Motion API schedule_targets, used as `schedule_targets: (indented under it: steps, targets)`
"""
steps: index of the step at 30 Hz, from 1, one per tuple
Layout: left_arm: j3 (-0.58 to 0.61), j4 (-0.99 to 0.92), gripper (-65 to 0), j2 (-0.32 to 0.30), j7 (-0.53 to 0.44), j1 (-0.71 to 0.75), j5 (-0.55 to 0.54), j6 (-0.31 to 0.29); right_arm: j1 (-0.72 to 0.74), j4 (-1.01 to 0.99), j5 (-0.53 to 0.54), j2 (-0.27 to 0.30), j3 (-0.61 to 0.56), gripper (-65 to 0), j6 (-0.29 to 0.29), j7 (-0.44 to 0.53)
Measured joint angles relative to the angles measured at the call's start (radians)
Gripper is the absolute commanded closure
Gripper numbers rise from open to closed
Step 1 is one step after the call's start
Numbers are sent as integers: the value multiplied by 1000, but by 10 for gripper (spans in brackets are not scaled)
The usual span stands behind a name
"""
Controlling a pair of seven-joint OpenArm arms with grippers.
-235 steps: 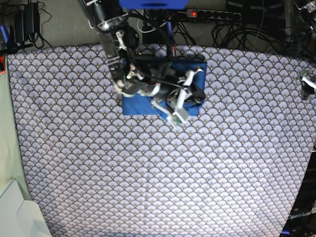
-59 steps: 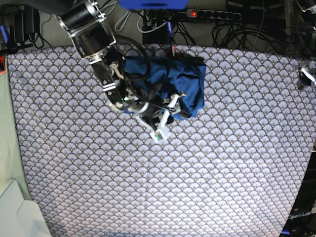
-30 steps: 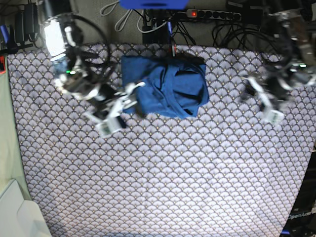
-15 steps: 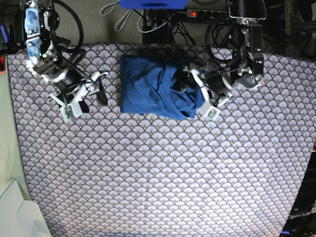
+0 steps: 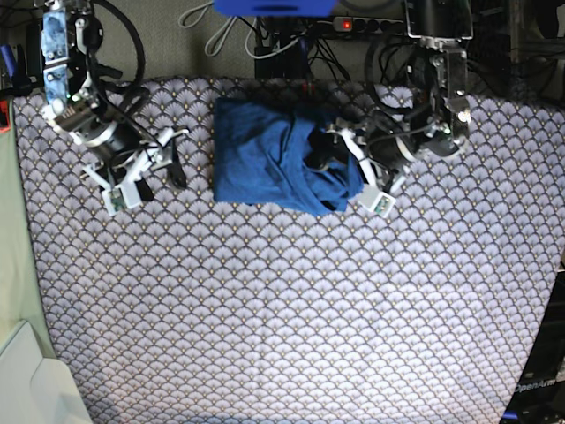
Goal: Fold the T-shirt properly
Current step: 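Lower both grippers beside the folded shirt and press its sides, then grasp the shirt's edge with the left gripper and drag it toward the right gripper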
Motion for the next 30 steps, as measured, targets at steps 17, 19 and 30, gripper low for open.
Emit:
schedule_targets:
  steps: [17,19,30]
  targets:
    - [9,1,-2,0,47,-9,18,-14,5,0,0,0,68,-365,0,0]
    - [17,0,-2,4,71,-44,70,-21,5,0,0,0,84,-365,0,0]
    - [408,-18,-2,-11,147,-274,393,-5,-1,-3,1,-6,281,-365,0,-2]
